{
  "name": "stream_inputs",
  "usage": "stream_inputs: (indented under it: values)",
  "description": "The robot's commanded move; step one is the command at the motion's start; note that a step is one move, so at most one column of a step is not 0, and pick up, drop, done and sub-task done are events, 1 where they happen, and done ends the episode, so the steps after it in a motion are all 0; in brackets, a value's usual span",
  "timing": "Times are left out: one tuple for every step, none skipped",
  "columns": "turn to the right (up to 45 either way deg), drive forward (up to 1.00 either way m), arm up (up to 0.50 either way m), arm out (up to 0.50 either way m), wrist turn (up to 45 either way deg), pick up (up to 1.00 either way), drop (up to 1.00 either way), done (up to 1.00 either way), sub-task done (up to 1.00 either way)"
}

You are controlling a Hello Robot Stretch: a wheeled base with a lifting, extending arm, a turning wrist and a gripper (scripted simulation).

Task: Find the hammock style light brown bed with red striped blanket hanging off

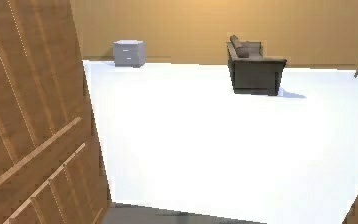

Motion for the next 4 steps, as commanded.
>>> stream_inputs:
  values:
    - [0.0, 1.00, 0.00, 0.00, 0.0, 0.00, 0.00, 0.00, 0.00]
    - [-3.0, 0.00, 0.00, 0.00, 0.0, 0.00, 0.00, 0.00, 0.00]
    - [0.0, 0.35, 0.00, 0.00, 0.0, 0.00, 0.00, 0.00, 0.00]
    - [-27.0, 0.00, 0.00, 0.00, 0.0, 0.00, 0.00, 0.00, 0.00]
